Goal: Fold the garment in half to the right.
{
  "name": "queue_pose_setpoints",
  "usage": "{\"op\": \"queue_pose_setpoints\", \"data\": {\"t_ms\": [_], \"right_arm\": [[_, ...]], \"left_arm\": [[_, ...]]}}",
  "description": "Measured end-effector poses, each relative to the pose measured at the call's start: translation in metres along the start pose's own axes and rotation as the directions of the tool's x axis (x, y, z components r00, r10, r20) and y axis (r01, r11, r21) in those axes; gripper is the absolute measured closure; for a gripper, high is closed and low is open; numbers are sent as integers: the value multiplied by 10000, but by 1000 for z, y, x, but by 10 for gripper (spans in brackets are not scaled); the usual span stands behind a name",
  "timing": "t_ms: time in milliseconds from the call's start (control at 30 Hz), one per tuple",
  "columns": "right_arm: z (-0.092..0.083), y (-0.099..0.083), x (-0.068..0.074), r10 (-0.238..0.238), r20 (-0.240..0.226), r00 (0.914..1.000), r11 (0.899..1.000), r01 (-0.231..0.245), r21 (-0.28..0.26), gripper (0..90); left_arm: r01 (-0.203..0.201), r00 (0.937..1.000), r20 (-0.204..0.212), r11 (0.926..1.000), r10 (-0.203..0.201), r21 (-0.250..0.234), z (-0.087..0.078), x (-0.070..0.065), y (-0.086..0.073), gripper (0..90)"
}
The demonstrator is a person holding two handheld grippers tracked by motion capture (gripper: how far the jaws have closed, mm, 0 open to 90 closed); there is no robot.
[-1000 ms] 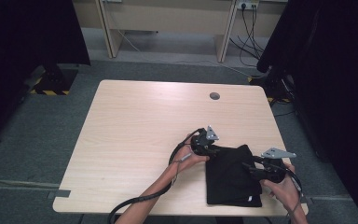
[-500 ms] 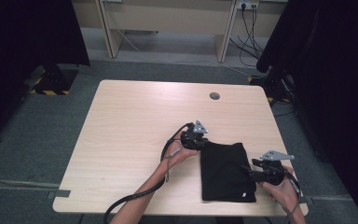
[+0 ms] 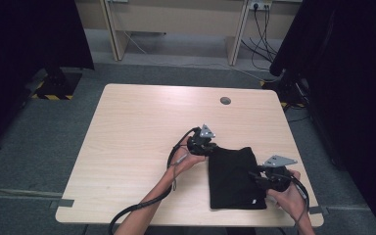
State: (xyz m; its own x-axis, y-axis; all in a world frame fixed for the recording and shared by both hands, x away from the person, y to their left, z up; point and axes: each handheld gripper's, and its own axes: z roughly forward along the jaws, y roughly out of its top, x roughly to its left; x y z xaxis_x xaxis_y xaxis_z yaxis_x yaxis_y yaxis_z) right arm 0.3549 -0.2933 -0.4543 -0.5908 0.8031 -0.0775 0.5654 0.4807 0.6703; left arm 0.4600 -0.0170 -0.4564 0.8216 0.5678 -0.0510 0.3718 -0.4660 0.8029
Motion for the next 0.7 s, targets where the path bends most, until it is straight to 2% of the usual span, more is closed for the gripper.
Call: {"op": "queue_pose_setpoints", "data": {"t_ms": [67,200,433,500,567,633,700], "right_arm": [[1,-4,-1,122,73,9999,9999,-123,102,558],[1,-11,0,351,-24,9994,9994,-351,-49,559],[-3,-13,2,590,-64,9982,9982,-590,-69,532],[-5,-13,4,744,-87,9972,9971,-745,-119,498],[-11,-11,10,482,62,9988,9983,-480,-332,492],[-18,-8,16,258,-23,9997,9986,-259,-452,495],[-19,-9,21,112,-119,9999,9996,-115,-270,502]], "left_arm": [[16,10000,-25,10000,-16,-60,-3,2,0,845],[243,9997,-20,9993,-243,-287,-8,7,-5,851],[1250,9921,185,9911,-1243,-465,-5,17,-15,846],[1231,9924,140,9915,-1226,-428,-5,15,-14,844],[1183,9929,151,9918,-1177,-488,-5,15,-13,843],[1229,9924,104,9909,-1225,-540,-6,15,-11,842],[1172,9931,50,9918,-1171,-502,-7,16,-11,842]]}}
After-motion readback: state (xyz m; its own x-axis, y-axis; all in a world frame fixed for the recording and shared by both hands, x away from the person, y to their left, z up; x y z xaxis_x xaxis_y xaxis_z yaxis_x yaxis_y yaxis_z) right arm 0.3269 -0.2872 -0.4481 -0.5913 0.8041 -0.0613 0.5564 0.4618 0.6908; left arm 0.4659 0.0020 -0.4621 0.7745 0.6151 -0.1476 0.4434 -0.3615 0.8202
